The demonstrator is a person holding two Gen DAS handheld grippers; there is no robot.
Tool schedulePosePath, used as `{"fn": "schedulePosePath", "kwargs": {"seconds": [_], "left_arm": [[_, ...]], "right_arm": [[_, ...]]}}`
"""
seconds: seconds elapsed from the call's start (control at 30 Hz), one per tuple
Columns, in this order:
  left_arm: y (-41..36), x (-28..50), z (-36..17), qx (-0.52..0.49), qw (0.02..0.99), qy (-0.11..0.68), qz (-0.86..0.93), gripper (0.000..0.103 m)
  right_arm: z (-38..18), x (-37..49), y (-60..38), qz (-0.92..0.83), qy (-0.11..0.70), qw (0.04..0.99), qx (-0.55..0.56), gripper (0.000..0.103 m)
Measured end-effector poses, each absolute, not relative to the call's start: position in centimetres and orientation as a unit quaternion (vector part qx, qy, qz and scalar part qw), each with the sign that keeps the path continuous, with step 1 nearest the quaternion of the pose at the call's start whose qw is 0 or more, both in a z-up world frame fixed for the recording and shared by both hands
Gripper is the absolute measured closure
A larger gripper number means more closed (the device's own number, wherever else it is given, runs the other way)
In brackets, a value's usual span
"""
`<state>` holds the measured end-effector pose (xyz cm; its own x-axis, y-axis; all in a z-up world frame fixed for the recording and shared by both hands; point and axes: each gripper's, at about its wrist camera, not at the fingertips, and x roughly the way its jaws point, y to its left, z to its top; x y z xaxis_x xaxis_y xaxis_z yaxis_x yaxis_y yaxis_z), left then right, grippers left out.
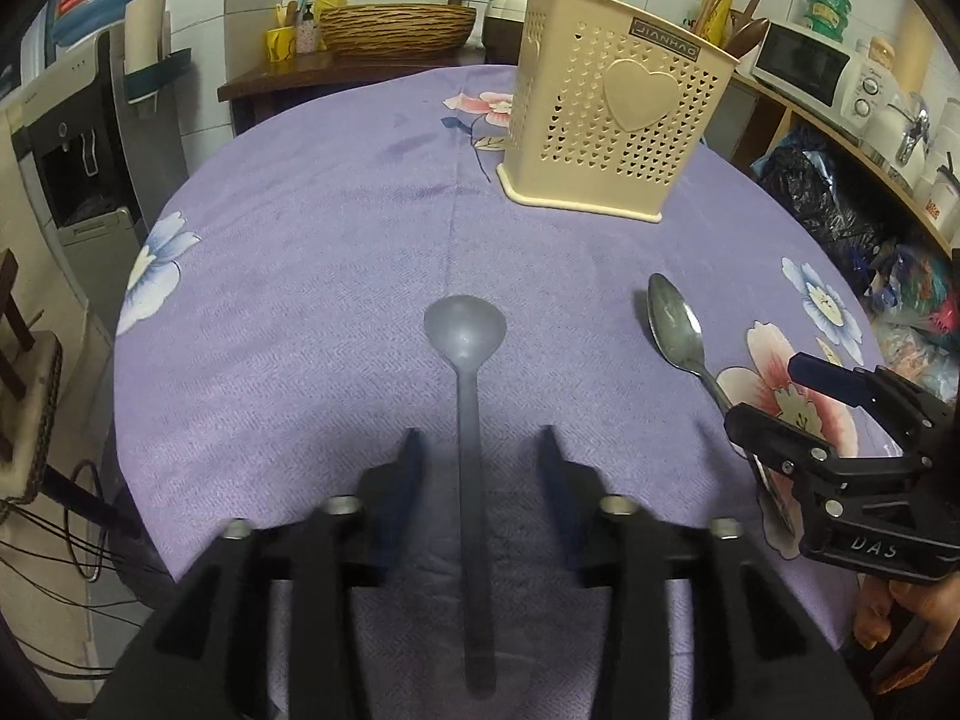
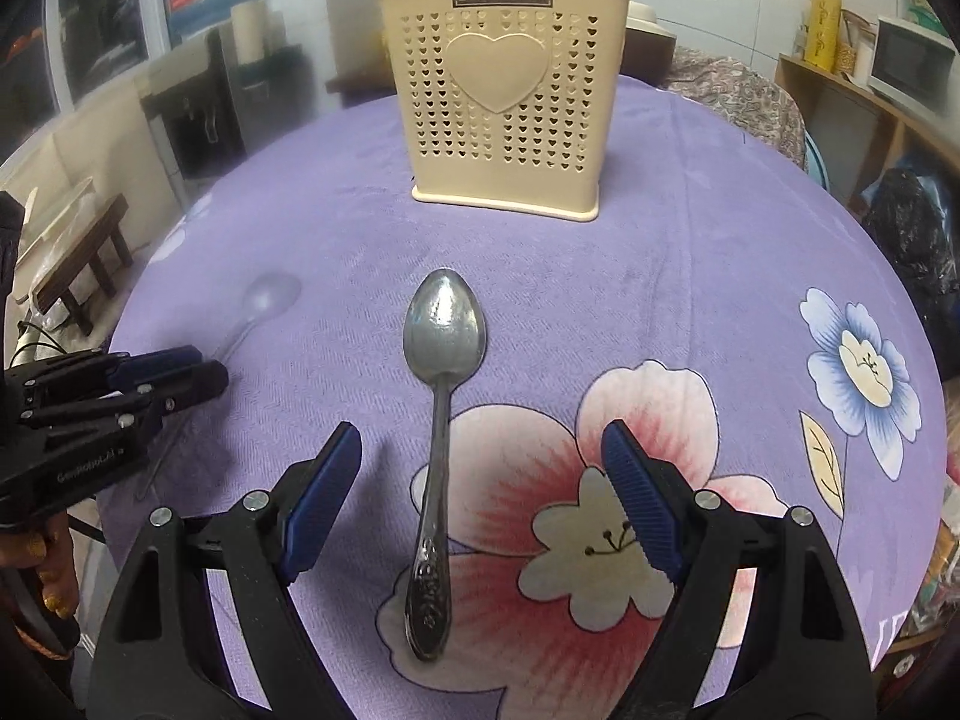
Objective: Organize utensils
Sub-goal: 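Grasp a metal spoon handle with the left tool while the right tool grasps the other spoon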
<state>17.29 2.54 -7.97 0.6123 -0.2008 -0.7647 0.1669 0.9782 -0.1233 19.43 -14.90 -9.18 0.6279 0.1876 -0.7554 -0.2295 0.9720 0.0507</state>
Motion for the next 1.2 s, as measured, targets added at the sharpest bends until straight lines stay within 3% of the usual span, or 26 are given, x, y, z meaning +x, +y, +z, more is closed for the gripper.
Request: {"fn": "schedulePosePath", "kwargs": {"seconds": [0.4,0.6,1.2], "left_arm": [[2.0,22.0,-7.9,0.029,0.883,0.454,-0.115,0.048],[0.6,23.4,-7.8,0.050,0.881,0.456,-0.110,0.067],[2.2,23.4,-4.1,-0.004,0.905,0.410,-0.111,0.067]], "right_arm": [[-9.5,20.6,-15.8,0.113,0.427,0.897,-0.026,0.021],[-9.5,20.7,-15.3,0.119,0.429,0.895,-0.027,0.021],[-10.1,24.8,-11.6,0.115,0.451,0.883,-0.064,0.022]]}}
